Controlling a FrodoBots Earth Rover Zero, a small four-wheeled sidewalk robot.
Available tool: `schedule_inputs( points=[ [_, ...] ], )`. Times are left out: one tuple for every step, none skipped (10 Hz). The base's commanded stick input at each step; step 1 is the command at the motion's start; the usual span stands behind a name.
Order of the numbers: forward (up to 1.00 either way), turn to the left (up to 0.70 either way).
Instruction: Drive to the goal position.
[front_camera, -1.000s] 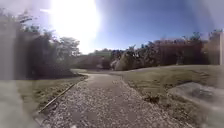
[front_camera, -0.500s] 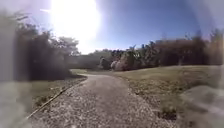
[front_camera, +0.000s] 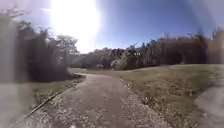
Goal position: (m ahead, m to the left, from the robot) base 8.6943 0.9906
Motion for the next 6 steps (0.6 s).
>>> schedule_inputs(
  points=[
    [1.00,0.00],
    [1.00,0.00],
    [1.00,0.00],
    [1.00,0.00],
    [1.00,0.00],
    [1.00,0.04]
  ],
)
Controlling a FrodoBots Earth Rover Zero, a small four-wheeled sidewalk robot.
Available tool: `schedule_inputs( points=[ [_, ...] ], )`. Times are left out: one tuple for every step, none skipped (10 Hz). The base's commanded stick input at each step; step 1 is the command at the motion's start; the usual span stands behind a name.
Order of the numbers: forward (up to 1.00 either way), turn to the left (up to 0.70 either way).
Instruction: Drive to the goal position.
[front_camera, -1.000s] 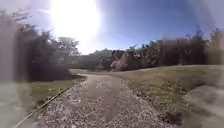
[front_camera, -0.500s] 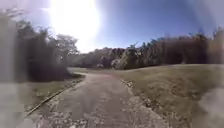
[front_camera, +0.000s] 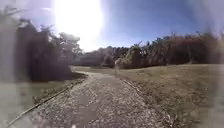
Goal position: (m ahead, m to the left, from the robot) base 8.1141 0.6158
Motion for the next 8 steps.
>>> schedule_inputs(
  points=[
    [1.00,0.01],
    [1.00,0.00],
    [1.00,0.00],
    [1.00,0.00],
    [1.00,0.01],
    [1.00,0.02],
    [1.00,0.03],
    [1.00,0.00]
  ],
)
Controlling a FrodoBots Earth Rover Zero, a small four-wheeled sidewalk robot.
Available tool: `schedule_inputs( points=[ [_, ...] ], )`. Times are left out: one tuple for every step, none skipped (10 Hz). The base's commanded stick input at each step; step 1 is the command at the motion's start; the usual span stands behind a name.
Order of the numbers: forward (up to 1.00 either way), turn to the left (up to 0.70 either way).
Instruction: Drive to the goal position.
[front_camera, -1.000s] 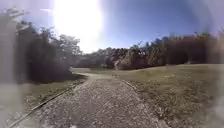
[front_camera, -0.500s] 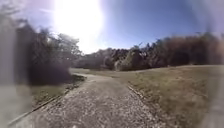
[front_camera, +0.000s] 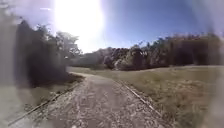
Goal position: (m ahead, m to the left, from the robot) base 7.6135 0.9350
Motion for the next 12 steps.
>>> schedule_inputs(
  points=[
    [1.00,0.00],
    [1.00,0.00],
    [1.00,0.00],
    [1.00,0.00],
    [1.00,0.00],
    [1.00,0.16],
    [1.00,0.40],
    [1.00,0.40],
    [1.00,0.00],
    [1.00,0.00],
    [1.00,0.00],
    [1.00,0.00]
  ],
)
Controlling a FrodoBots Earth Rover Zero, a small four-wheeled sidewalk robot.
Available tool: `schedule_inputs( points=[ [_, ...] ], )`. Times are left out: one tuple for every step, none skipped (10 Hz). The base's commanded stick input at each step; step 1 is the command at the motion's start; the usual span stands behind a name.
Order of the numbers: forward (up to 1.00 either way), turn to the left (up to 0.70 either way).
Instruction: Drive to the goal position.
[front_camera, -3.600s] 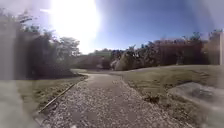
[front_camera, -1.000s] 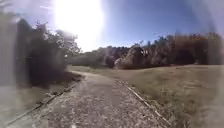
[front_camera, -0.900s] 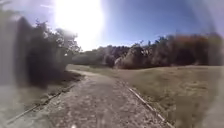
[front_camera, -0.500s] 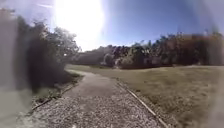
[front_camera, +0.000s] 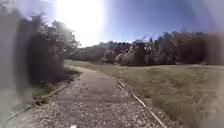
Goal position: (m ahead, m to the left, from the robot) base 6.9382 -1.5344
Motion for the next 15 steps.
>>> schedule_inputs(
  points=[
    [1.00,0.00],
    [1.00,0.00],
    [1.00,0.00],
    [1.00,0.00],
    [1.00,0.00],
    [1.00,0.00],
    [1.00,0.02],
    [1.00,0.26],
    [1.00,0.40],
    [1.00,0.40],
    [1.00,0.20],
    [1.00,0.00],
    [1.00,0.00],
    [1.00,0.00],
    [1.00,0.00]
  ],
)
